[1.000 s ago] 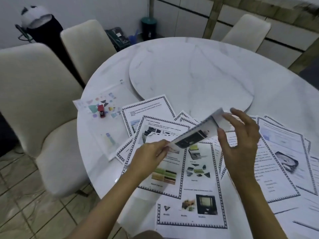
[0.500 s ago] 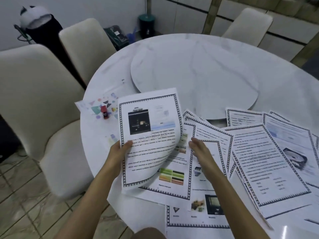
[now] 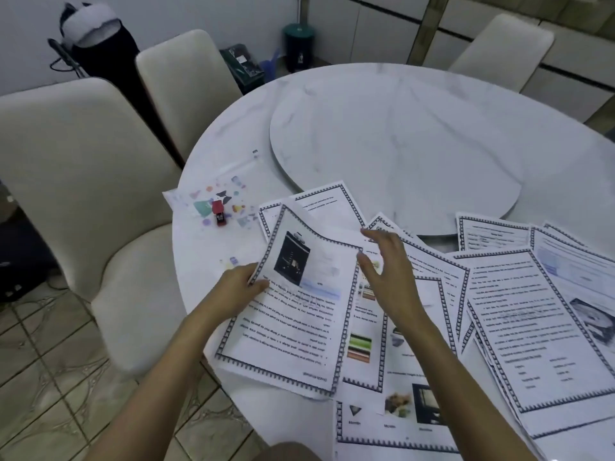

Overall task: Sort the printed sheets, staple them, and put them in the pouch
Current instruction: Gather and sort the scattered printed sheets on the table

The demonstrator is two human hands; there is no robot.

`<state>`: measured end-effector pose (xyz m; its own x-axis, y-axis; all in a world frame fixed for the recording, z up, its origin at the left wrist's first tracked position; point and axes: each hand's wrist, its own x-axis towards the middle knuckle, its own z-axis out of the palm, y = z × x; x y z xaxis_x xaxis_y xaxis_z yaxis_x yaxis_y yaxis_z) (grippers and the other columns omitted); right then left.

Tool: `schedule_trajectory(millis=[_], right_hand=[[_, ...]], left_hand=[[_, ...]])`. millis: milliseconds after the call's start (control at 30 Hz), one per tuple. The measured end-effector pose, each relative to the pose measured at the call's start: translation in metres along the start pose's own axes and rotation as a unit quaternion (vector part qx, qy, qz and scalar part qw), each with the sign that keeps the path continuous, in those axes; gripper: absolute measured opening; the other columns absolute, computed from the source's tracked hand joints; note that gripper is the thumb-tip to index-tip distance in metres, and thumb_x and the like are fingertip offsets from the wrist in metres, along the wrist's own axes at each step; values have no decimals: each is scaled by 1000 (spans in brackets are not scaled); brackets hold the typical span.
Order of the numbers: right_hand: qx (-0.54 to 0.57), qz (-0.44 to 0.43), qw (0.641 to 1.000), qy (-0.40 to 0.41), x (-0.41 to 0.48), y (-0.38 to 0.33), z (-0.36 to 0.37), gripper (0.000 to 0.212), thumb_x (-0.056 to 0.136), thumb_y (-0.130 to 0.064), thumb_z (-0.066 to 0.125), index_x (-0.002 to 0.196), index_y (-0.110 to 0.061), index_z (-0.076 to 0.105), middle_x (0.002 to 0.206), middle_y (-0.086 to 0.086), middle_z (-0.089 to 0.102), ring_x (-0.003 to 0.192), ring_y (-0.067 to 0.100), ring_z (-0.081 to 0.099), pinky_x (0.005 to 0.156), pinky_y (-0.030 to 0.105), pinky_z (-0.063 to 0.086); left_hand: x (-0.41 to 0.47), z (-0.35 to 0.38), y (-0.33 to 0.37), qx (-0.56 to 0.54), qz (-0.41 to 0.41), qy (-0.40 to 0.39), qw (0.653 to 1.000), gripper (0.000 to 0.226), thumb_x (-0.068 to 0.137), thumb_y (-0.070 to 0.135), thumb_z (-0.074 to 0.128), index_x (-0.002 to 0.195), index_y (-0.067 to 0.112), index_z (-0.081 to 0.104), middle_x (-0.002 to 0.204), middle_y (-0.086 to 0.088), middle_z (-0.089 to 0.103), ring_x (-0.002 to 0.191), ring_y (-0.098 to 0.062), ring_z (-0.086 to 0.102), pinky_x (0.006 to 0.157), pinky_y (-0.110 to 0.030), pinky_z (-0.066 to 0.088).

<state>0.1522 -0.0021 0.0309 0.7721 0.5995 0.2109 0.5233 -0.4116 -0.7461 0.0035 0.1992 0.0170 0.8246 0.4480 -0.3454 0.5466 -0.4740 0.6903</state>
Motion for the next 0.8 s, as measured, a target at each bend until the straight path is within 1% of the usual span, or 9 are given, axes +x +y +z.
schedule_trajectory(millis=[67, 100, 233, 367, 433, 500, 567, 700, 800], right_hand=[[-51, -90, 994, -15, 8, -16, 0, 37, 92, -16, 51, 128, -12, 50, 126, 6, 49, 115, 2, 35, 97, 2, 21], [-77, -130, 988, -23, 11, -24, 2, 38, 90, -16, 53, 127, -10, 51, 124, 9, 51, 115, 5, 36, 99, 4, 22], [-188, -228, 951, -90, 20, -39, 6, 39, 83, -16, 63, 121, -8, 57, 119, 13, 57, 114, 22, 49, 97, 30, 36], [-295, -114, 907, -277, 22, -35, 6, 39, 90, -34, 55, 127, -20, 51, 128, 0, 52, 120, 21, 45, 103, 34, 24], [-297, -50, 902, -308, 20, -29, 5, 31, 90, -34, 54, 119, -23, 56, 121, -1, 58, 115, 26, 48, 97, 36, 31], [-264, -14, 916, -303, 19, -23, 1, 18, 90, -30, 56, 105, -23, 62, 105, 1, 64, 102, 26, 55, 80, 34, 42], [-230, 19, 926, -298, 16, -14, -7, 12, 90, -27, 57, 97, -22, 65, 93, 1, 64, 90, 22, 59, 66, 30, 42], [-141, 98, 956, -239, 5, 17, -38, 16, 90, -24, 58, 91, -11, 67, 89, 5, 68, 85, 22, 62, 74, 33, 45], [-99, 153, 970, -163, -12, 43, -62, 19, 91, -20, 56, 73, -15, 62, 68, 2, 62, 67, 18, 57, 59, 25, 39]], left_hand=[[7, -8, 16, 89, 42, -59, 993, 25, 95, 22, 50, 116, 12, 58, 109, -1, 63, 92, -17, 55, 74, -26, 40], [10, -10, 24, 133, 60, -85, 986, 25, 94, 24, 50, 115, 12, 58, 109, -4, 64, 93, -19, 57, 76, -29, 43], [15, -9, 58, 273, 106, -155, 943, 23, 92, 24, 52, 112, 15, 58, 109, -3, 63, 93, -18, 56, 78, -31, 44], [17, -4, 81, 335, 140, -182, 914, 24, 90, 25, 55, 111, 15, 59, 93, -3, 59, 83, -19, 53, 71, -29, 42], [19, -3, 87, 333, 154, -174, 914, 26, 90, 25, 56, 114, 19, 60, 96, -2, 61, 80, -15, 50, 69, -28, 40], [21, -4, 89, 325, 164, -148, 919, 25, 90, 26, 55, 114, 22, 61, 100, -1, 61, 81, -12, 48, 69, -26, 38], [23, -8, 87, 301, 163, -112, 933, 22, 90, 28, 55, 110, 24, 61, 102, 2, 61, 84, -11, 50, 70, -24, 37], [28, -22, 63, 197, 130, -13, 972, 21, 93, 31, 51, 111, 25, 60, 107, 1, 66, 93, -15, 60, 74, -28, 46], [27, -24, 37, 72, 71, 73, 992, 26, 93, 26, 50, 118, 20, 58, 103, -2, 64, 85, -18, 58, 75, -27, 44]])
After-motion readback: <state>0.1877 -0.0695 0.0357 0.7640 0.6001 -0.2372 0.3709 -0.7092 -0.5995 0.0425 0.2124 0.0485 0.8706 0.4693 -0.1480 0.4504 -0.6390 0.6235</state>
